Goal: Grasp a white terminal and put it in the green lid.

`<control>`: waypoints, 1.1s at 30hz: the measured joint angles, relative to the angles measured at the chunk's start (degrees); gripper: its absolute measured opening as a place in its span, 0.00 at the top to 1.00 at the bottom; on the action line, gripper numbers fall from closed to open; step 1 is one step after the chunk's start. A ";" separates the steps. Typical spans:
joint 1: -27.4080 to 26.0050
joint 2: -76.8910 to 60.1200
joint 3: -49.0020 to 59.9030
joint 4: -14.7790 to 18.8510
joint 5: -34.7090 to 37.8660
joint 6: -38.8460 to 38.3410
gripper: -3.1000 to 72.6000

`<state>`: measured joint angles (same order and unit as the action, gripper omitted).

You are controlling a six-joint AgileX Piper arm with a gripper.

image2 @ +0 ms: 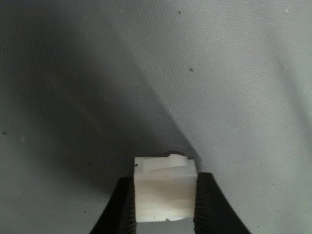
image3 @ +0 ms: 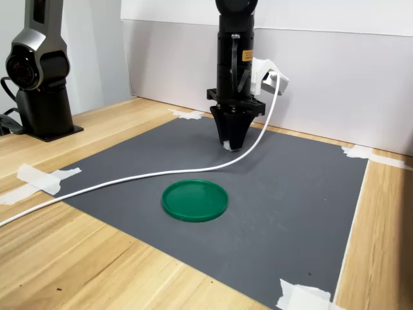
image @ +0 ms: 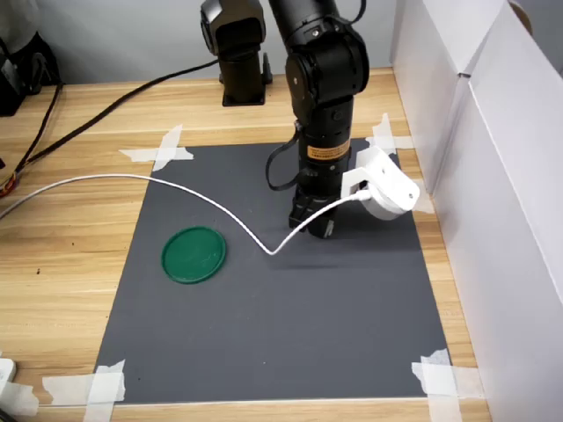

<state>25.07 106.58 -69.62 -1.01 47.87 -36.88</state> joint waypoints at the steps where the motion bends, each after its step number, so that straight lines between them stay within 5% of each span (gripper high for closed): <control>1: -0.06 -0.10 0.00 0.00 0.10 0.00 0.60; 33: -35.69 -13.79 0.00 6.03 7.89 -18.08 0.60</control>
<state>-10.63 92.80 -69.62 5.02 55.77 -54.97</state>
